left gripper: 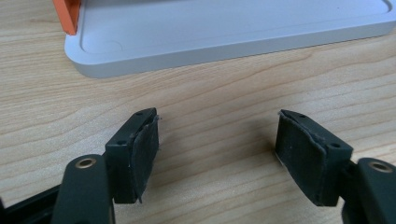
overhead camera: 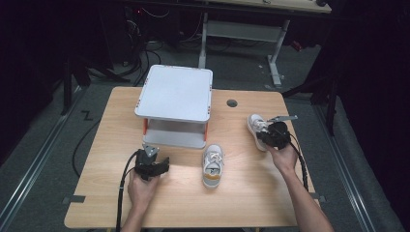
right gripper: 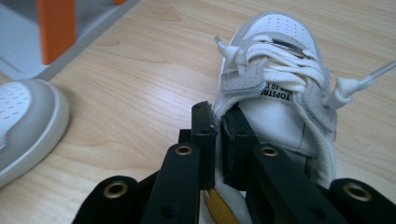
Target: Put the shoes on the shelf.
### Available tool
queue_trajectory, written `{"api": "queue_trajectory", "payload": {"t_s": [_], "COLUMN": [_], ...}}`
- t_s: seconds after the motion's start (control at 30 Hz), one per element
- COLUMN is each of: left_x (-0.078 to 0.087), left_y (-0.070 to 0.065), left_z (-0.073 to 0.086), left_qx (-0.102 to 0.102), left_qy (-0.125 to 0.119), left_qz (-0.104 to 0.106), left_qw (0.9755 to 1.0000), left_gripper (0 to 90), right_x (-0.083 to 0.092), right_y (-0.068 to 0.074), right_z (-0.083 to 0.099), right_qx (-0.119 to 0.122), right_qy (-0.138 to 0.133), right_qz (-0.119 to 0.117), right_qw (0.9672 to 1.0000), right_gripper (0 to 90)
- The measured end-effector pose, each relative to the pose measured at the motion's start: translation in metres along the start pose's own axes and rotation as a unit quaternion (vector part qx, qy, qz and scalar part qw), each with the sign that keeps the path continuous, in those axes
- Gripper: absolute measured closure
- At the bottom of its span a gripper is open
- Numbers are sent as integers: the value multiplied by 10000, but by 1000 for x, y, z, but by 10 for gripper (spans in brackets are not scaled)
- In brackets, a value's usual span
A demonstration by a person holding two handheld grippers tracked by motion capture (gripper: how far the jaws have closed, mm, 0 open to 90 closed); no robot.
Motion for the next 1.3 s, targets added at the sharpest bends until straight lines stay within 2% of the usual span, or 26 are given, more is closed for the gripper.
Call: {"api": "queue_trajectory", "payload": {"t_s": [0.17,0.43,0.63,0.8,0.9,0.97,1.13,1.27,1.3], "left_x": [0,0,0,0,0,0,0,0,0], "left_y": [0,0,0,0,0,0,0,0,0], "left_z": [0,0,0,0,0,0,0,0,0], "left_qx": [1,-19,-18,-41,-32,-31,-30,-30,-31], "left_qy": [-1,12,12,25,17,16,10,16,16], "left_qz": [-1,-7,-6,-6,-10,-11,-7,-11,-11], "left_qw": [10000,10000,10000,10000,10000,10000,10000,10000,10000], "left_gripper": [302,301,301,301,300,299,299,298,299], "right_x": [16,36,35,27,22,19,17,16,15], "right_y": [17,60,88,106,117,124,133,142,146], "right_z": [12,36,47,53,54,53,50,46,46], "right_qx": [82,402,474,610,642,700,696,687,638], "right_qy": [-14,111,187,294,344,344,378,430,461], "right_qz": [-142,-287,-436,-340,-398,-296,-348,-460,-628], "right_qw": [9999,9987,9977,9971,9965,9965,9962,9956,9949], "right_gripper": [856,853,851,850,850,848,841,805,766]}}
Point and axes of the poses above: each handheld gripper's, and its own axes: x roughly backward along the jaws, z roughly out of its underside, y roughly to its left, the point moved 10 cm from there along -x, roughly forward along the jaws, and after that the axes turned 5 degrees about x, right-handed, at the moved point
